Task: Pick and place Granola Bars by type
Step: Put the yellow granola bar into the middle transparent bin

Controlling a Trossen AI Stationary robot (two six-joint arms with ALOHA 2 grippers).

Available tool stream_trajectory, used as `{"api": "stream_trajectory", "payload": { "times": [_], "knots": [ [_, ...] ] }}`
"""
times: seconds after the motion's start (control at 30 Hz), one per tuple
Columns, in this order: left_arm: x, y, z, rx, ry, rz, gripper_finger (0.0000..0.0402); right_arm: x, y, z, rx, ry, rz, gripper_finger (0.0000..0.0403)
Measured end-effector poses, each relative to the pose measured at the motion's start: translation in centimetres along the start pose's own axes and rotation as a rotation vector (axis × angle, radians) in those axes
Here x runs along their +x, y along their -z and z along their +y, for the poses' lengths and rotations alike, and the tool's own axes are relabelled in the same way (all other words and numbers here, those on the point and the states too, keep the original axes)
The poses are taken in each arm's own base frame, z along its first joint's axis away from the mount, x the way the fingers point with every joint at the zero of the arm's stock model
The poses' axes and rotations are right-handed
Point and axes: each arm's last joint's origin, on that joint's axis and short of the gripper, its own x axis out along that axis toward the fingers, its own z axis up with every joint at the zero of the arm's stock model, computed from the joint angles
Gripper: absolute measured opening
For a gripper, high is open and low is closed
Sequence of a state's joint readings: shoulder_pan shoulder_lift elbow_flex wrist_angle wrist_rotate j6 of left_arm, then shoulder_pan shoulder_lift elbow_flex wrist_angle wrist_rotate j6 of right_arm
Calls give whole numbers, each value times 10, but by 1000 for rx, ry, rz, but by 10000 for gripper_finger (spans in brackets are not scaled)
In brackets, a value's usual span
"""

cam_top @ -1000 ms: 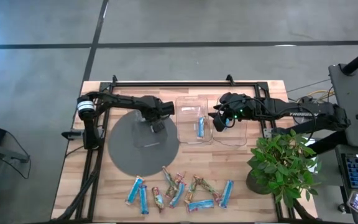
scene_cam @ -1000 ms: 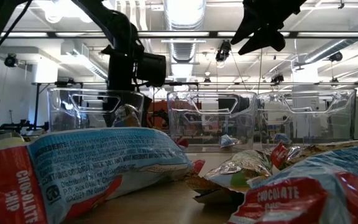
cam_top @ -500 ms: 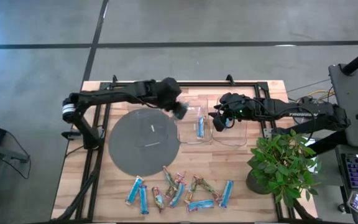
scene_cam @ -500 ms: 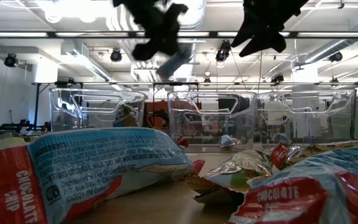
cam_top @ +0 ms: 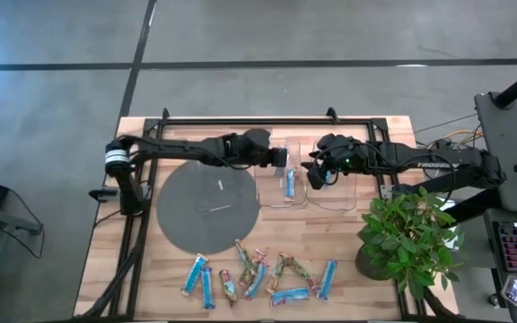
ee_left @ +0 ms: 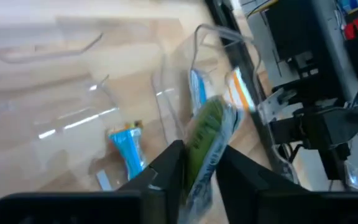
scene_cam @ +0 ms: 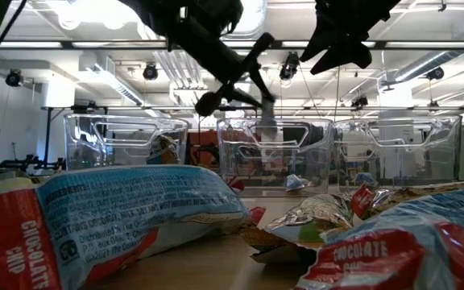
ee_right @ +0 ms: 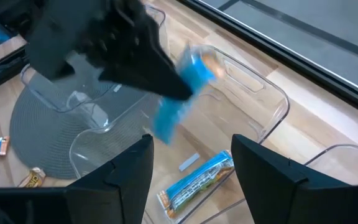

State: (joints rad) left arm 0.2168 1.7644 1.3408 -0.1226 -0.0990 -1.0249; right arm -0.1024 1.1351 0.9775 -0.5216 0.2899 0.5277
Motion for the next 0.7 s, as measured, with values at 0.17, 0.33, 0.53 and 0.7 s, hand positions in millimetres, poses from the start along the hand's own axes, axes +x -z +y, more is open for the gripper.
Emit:
{"api": "stream_trajectory", "payload": {
  "times": [0.17,0.33,0.53,0.7],
  "knots": [
    [3,7,2,-25,1,-8,126,0,0,0,-4,-2,2,206],
    [-10,1,-4,29,22,-21,145,0,0,0,-9,-1,4,206],
    [-39,5,-11,200,79,168,146,0,1,0,-13,-14,14,206],
    [-83,47,-15,489,37,476,146,1,4,1,-45,-32,32,206]
  ]
}}
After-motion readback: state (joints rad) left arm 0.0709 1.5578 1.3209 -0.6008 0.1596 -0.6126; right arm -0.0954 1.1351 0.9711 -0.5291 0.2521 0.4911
